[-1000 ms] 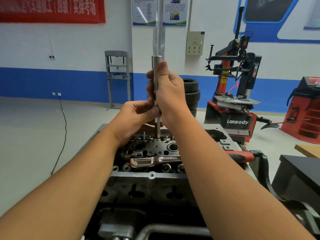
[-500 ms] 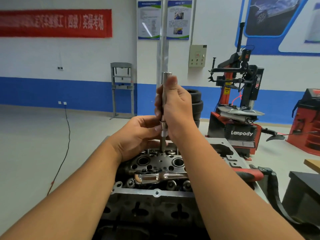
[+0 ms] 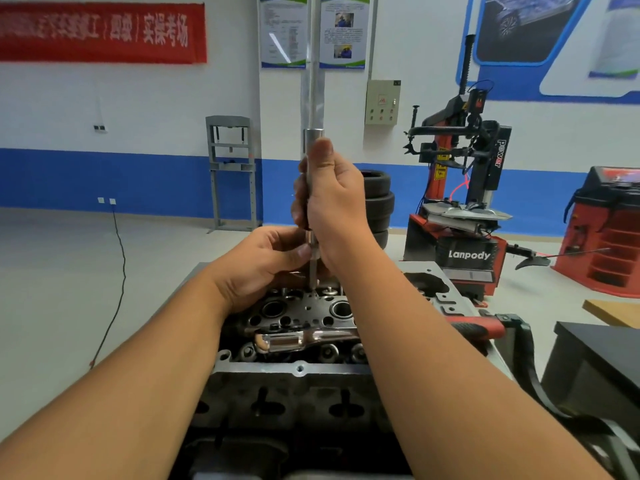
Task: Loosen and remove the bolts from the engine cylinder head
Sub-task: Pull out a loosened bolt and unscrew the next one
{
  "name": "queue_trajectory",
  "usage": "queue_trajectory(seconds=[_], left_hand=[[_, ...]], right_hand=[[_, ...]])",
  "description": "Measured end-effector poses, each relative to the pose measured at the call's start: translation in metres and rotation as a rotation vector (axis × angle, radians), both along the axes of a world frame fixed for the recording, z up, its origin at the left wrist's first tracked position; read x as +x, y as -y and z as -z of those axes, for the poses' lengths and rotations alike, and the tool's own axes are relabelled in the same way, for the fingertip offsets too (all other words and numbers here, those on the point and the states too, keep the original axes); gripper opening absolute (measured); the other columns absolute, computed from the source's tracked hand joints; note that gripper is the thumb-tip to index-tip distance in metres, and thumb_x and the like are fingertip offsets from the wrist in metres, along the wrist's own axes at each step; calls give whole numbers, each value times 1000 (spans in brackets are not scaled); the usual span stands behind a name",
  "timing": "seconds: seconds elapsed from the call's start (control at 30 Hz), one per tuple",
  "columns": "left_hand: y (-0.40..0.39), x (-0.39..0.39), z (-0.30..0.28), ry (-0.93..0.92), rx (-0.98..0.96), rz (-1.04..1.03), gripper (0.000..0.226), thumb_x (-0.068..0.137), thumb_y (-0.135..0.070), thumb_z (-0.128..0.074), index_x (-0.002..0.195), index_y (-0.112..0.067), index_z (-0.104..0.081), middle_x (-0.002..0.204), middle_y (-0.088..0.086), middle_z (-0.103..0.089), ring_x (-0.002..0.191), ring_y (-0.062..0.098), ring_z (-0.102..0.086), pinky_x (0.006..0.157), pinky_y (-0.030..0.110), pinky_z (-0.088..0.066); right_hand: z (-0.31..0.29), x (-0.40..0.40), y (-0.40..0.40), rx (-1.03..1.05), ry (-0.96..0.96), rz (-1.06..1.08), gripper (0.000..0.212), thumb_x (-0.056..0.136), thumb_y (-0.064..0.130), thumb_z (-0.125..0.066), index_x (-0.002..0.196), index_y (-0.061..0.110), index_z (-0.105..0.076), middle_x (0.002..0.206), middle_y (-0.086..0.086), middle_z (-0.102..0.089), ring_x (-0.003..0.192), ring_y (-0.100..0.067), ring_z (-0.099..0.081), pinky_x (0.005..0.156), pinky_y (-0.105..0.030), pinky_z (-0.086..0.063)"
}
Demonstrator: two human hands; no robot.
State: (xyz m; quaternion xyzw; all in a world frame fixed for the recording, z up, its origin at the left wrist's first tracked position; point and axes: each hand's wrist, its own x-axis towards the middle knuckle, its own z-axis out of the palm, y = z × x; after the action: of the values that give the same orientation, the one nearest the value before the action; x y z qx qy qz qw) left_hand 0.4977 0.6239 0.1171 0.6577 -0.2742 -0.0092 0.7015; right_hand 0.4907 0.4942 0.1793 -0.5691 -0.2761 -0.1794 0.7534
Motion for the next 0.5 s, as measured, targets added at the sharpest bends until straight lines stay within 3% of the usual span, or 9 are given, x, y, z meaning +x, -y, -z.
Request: queue_trajectory(seconds=[0.1,0.27,0.4,0.5], left_hand=[[0,1,1,4,-18,-79,23,82,-13,-78,104,-15,-80,112,16,-78,103,32,-77,80,37,-63],[1,-1,1,33,1,-185,41,66,-24,-92,102,-13,-76,105,15,-79,99,34,-77,79,39,-63],[1,-4,-1,-22,-69,-66,35,90,-18,-67,122,-5,-71,109,12,-78,98,28,-77,77,39,-64],[2,-4,-1,21,-5,-105,39,89,-16,-65,126,-1,-67,115,13,-76,107,31,-74,90,46,-62]], right_hand=[[1,-1,-1,5,-13,-28,50,109,49,-40,88,9,-60,59,-2,-56,44,-17,-50,42,-25,-43],[4,-1,0,21,1,-1,30,100,39,-68,94,12,-55,63,-1,-62,43,-17,-51,43,-26,-46],[3,2,0,14,3,26,35,105,42,-56,91,10,-58,62,0,-64,47,-19,-56,47,-31,-51],[4,3,-2,-11,-7,5,47,109,47,-43,90,9,-63,61,0,-63,49,-19,-55,50,-32,-50]])
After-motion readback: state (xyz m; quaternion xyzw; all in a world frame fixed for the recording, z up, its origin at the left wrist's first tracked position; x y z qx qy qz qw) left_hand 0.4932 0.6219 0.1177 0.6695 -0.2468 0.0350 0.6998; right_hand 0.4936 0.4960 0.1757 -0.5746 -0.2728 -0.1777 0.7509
